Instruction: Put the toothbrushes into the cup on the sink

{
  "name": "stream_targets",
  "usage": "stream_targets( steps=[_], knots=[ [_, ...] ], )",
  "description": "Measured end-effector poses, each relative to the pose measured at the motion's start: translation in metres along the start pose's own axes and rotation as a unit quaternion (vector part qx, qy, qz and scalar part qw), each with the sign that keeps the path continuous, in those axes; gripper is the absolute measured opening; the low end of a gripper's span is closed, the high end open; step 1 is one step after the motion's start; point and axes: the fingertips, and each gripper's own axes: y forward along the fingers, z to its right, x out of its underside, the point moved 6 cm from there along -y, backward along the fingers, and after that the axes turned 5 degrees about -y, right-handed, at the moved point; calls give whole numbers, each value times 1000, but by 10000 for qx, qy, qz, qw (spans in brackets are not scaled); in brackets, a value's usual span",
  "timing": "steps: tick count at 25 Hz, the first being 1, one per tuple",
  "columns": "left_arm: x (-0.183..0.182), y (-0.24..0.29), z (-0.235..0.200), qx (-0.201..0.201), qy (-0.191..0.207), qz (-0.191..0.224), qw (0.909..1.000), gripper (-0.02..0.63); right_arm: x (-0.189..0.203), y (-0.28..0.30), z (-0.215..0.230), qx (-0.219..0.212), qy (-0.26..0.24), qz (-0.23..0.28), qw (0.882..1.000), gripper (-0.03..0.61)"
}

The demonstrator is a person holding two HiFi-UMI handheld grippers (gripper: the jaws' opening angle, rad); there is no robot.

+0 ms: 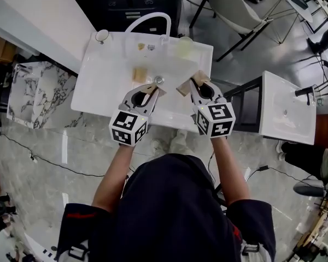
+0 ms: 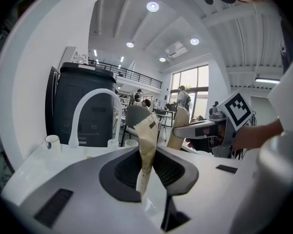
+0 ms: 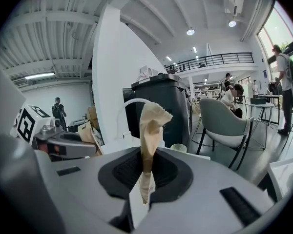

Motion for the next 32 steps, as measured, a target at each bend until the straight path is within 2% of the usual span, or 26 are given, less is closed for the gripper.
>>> stream_targets(
  steps=[16,32],
  knots=[
    [-12,85,-21,-388,-278,-137,9988,77,-7,76,75,-443,-39,-267,9987,54],
    [-4,131,-44,-530,-672,-299,9959,77,-20,132,112,-664,9,-279,9974,54]
  ],
)
